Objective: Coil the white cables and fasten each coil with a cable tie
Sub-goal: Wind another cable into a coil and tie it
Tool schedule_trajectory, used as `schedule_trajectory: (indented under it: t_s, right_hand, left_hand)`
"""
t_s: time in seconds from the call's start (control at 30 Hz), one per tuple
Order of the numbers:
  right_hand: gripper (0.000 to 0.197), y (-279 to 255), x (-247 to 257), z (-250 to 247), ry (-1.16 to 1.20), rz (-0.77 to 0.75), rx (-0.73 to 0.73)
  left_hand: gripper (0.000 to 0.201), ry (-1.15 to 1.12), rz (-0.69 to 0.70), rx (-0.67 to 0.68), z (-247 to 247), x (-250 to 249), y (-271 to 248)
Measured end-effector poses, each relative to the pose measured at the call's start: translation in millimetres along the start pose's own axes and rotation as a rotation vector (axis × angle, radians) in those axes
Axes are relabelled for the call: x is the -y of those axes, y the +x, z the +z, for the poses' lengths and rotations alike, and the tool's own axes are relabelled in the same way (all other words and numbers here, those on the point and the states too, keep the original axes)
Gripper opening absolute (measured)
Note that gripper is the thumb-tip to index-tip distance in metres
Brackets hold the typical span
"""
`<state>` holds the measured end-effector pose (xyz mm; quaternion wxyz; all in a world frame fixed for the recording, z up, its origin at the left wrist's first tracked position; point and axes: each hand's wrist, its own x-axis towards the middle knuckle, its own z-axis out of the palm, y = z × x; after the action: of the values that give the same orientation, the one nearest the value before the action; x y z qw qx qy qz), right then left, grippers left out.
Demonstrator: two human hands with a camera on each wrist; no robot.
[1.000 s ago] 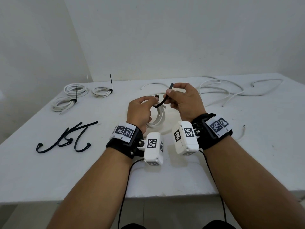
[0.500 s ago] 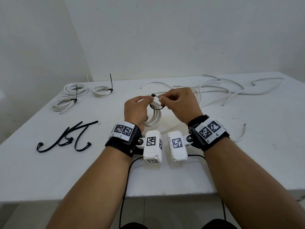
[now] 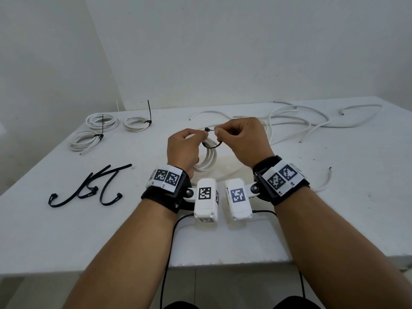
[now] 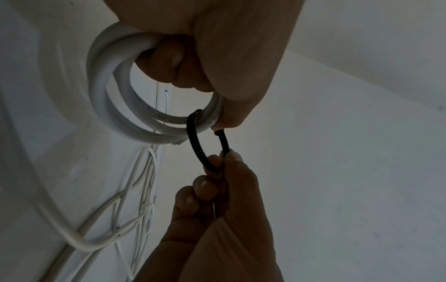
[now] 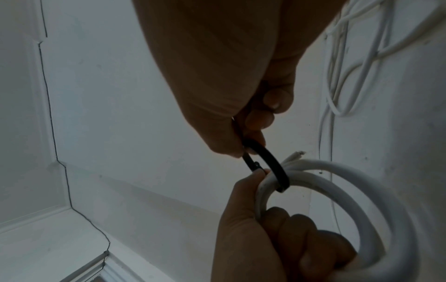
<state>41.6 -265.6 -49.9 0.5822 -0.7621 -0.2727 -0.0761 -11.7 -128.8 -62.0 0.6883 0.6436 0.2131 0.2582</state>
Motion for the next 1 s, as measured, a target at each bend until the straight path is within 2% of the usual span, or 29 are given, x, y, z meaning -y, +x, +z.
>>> schedule_trajectory:
  t_s: [0.2, 0.33, 0.47, 0.57, 0.67, 0.8, 0.93, 1.0]
  right_hand:
    - [0.009, 0.6, 0.1, 0.6, -0.035, -0.005, -0.021]
    - [0.009, -0.1, -0.1, 0.6, -0.039, -0.015, -0.016]
    - [0.013, -1.0, -0.6, 0.0, -0.077, -0.020, 0.028]
    - [0.012, -0.4, -1.5, -1.1, -0.089, -0.005, 0.034]
    - [0.007, 1.2, -2.5, -0.9, 0.017, 0.061, 0.033]
    - [0.025, 1.9, -2.4, -1.0, 0.205, 0.169, 0.080]
    - [0.015, 2.9, -0.8, -4.6, 0.417, 0.248, 0.113]
    - [0.012, 3.8, -2.3, -7.0, 0.478, 0.287, 0.153]
  left_hand:
    - [0.006, -0.011, -0.010, -0.008, 0.4, 0.1, -0.5]
    - [0.012, -0.025, -0.031, -0.020, 1.4, 0.2, -0.3]
    - [0.008, 0.044, 0.056, -0.005, -0.1, 0.0, -1.1]
    - [0.008, 0.109, 0.132, 0.078, 1.5, -1.2, -5.7]
    - [0.007, 0.123, 0.169, 0.128, 3.3, -2.9, -9.8]
    - [0.006, 0.097, 0.174, 0.111, 2.5, -4.8, -7.1]
    - [0.005, 0.104, 0.216, 0.224, 0.3, -6.2, -10.8]
    - [0.009, 0.098, 0.195, 0.253, -0.4, -5.9, -11.4]
